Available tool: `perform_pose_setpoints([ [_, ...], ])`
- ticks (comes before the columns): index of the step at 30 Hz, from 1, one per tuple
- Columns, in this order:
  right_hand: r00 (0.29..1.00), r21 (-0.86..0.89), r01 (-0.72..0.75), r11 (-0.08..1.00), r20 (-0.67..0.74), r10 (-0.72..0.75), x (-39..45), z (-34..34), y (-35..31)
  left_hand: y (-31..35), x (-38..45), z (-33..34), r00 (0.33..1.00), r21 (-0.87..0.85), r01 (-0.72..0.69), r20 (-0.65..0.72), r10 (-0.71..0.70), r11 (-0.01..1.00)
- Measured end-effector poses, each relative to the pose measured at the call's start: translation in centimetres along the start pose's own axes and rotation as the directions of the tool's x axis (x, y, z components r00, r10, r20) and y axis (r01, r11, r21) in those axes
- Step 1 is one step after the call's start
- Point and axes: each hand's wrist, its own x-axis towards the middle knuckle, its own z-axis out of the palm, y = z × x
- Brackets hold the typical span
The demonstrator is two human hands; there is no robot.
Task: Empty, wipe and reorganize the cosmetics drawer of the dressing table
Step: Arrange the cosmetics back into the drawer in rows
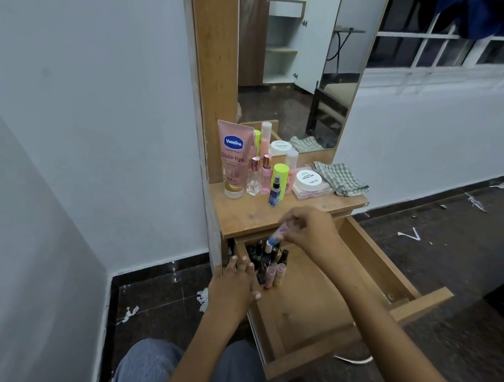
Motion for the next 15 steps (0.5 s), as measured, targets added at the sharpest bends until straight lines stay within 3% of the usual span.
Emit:
perform_pose_setpoints([
  [3,0.998,0.009,-0.033,0.999,0.047,0.033,-1.9,-1.5,2.3,-0.1,-0.1,0.0,1.0,-0.02,0.0,-0.015,0.0,1.0],
  [7,0.986,-0.171,-0.084,0.982,0.126,0.106,-3.0,-0.3,4.4,-0.1,-0.5,0.1,0.997,-0.052,-0.015,-0.081,0.011,0.999],
  [15,0.959,-0.288,-0.028,0.957,0.261,0.107,-2.9,3.2,5.5,-0.1,-0.6,-0.1,0.997,-0.057,-0.024,-0.079,0.02,0.998],
])
